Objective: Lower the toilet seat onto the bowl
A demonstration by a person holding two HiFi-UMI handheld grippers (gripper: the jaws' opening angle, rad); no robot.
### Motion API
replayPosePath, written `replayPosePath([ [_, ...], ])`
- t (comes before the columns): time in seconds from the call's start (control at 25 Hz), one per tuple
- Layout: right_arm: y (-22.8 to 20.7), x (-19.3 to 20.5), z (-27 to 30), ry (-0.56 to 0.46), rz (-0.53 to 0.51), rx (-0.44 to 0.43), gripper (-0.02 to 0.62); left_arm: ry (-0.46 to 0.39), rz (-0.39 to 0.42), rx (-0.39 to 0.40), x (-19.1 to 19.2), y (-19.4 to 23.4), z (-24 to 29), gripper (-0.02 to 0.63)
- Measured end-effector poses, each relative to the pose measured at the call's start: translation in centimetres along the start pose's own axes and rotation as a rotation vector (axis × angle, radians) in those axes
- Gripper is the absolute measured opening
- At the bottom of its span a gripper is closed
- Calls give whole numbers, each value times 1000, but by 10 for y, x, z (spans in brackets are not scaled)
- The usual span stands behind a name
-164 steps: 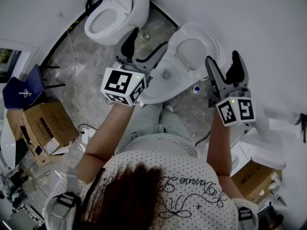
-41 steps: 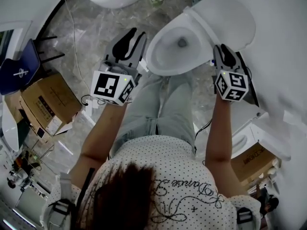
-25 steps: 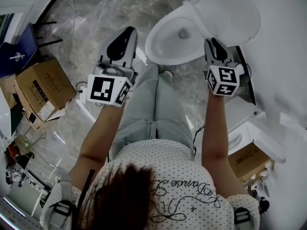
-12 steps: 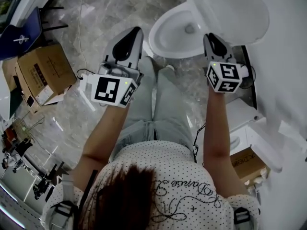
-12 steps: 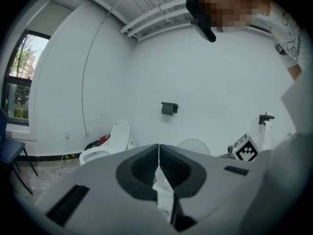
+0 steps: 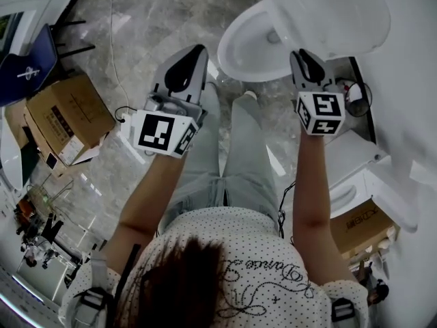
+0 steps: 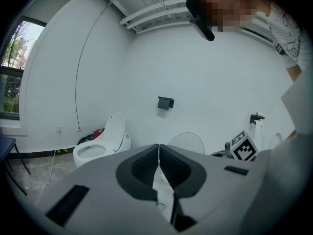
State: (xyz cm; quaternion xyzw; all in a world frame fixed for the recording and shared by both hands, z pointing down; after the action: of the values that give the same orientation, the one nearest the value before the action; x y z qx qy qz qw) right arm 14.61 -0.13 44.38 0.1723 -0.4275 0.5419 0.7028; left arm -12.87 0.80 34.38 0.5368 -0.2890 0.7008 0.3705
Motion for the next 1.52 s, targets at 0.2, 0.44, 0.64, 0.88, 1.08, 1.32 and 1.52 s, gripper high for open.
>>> replayPosePath([
  [0.2, -3, 27, 8, 99, 138, -16, 265, 19, 6, 32, 9, 16, -7, 9],
  [0.44, 27, 47, 28, 103, 142, -47, 211, 38, 3, 48, 27, 56, -21, 9],
  [0.64, 45, 61, 37, 129, 150, -93, 140, 68, -14, 56, 47, 69, -33, 9],
  [0.88, 60, 78, 51, 207, 108, -91, 135, 90, -33, 56, 66, 75, -39, 9],
  [1.08, 73, 96, 62, 224, 94, -90, 135, 102, -32, 67, 80, 80, -43, 9],
  [1.32, 88, 125, 82, 258, 80, -97, 135, 141, -65, 48, 107, 85, -49, 9],
  [1.52, 98, 149, 100, 300, 52, -110, 133, 143, -80, 26, 121, 89, -47, 6],
])
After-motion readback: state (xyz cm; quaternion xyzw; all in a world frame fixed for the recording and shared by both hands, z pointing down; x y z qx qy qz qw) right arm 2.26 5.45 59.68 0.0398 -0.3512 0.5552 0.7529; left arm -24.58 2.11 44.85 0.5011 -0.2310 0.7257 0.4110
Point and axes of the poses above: the fingertips, and each gripper's own axes: z forward along the fingers, y to its left, x out of its underside, the point moved 8 cm from there along -z, backward along the fingers, and after that the axes turned 10 degrees about z, right-handed, at the moved point
